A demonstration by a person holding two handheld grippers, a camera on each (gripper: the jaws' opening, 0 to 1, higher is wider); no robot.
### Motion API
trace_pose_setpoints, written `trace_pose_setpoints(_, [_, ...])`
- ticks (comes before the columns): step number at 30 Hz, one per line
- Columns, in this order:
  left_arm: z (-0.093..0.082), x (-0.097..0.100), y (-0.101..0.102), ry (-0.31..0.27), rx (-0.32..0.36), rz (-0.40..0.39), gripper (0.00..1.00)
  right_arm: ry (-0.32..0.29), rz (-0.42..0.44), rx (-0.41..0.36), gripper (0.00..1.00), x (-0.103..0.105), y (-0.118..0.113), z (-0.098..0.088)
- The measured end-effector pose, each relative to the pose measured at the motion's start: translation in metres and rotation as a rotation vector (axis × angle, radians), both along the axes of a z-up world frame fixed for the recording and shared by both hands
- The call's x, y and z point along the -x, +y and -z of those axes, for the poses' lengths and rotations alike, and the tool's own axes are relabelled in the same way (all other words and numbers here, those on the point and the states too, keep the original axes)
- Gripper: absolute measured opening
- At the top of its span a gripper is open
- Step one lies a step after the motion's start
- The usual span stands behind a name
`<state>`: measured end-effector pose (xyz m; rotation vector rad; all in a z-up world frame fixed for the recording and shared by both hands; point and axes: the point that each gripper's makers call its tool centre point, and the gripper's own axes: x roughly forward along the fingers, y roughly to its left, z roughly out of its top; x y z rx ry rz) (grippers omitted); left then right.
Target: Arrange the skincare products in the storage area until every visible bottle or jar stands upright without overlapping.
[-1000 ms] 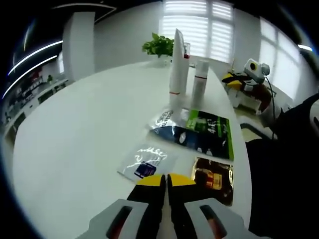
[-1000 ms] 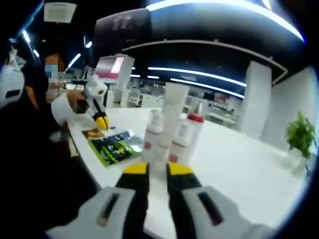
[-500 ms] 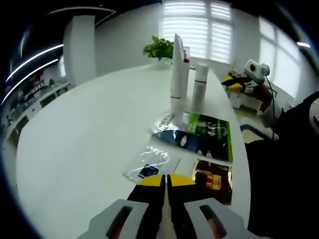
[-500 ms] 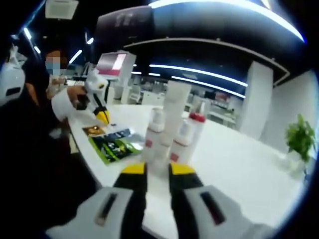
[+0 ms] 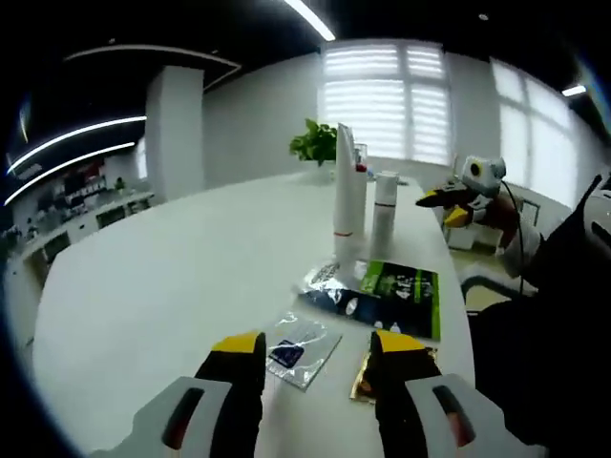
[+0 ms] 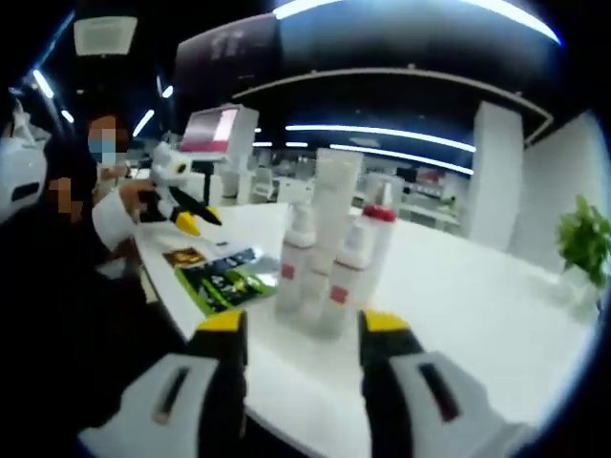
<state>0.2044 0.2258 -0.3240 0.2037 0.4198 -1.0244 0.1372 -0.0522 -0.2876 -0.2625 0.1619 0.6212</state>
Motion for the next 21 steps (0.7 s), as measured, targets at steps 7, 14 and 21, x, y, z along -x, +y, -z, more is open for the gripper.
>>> trace_pose_setpoints(7, [-0.009,-0.001,0.022,-0.078,0.065,-0.19,0.83,0.028,-0.019,-0.024,0.77,0.001,-0.003,0.006])
trace_pose_setpoints(14, [-0.036,-0.002,0.044,-0.1,0.127,-0.351,0.98,0.034,0.008,-0.059,0.94,-0.002,-0.008,0.001])
trace_pose_setpoints(21, [-0.032,0.019,0.049,-0.089,0.074,-0.413,1.0,0.026,0.027,-0.174,1.0,-0.004,-0.009,-0.011])
